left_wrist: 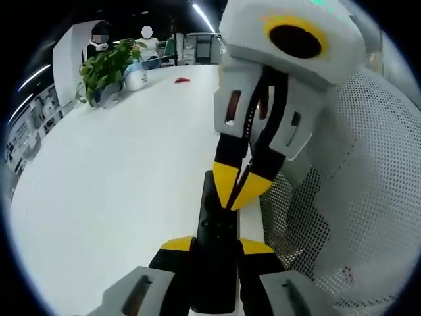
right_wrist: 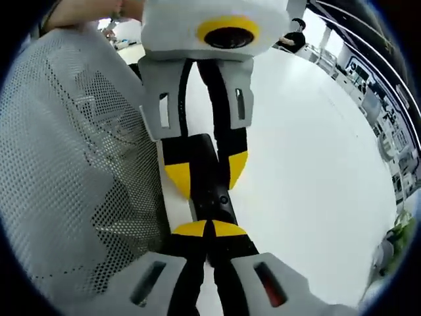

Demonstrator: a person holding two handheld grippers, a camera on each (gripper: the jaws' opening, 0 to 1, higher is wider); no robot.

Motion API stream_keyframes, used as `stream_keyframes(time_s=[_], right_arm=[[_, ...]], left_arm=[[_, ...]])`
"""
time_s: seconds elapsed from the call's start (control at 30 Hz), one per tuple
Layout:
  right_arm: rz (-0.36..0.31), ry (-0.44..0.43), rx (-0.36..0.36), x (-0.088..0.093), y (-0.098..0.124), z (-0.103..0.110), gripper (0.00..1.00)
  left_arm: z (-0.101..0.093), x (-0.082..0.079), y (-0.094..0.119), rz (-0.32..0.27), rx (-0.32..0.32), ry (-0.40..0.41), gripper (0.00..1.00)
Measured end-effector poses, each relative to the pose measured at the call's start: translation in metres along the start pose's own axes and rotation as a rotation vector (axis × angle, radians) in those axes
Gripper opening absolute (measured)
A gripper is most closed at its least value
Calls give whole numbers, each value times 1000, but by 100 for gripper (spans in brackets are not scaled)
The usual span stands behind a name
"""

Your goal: Press the specified remote control buttons in sequence, fully releasing each button before pressing the next.

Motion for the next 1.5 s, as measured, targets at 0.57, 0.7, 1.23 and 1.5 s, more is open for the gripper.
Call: stream_keyframes(time_s=[0.57,0.7,1.23,1.5], right_arm=[[39,13,26,-1,-1,0,0],[63,56,23,-1,-2,1,0],[27,-63,32,-3,-3,-5,0],[24,-118,32,-2,-3,-6,0]], left_arm=[[0,1,0,-4,3,1,25],[0,1,0,-6,3,3,25],[0,0,0,-10,7,9,24],[0,0,0,-7,10,3,24]])
Point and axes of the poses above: the point that each gripper's makers call its tool centre point, and the gripper's own axes: y roughly backward along the fingers, z roughly to its left, x roughly out of its underside, the point moved 1 cm from there along y, roughly backward along the fingers, and after that the axes turned 11 degrees about -z, right-handed, at the moved point
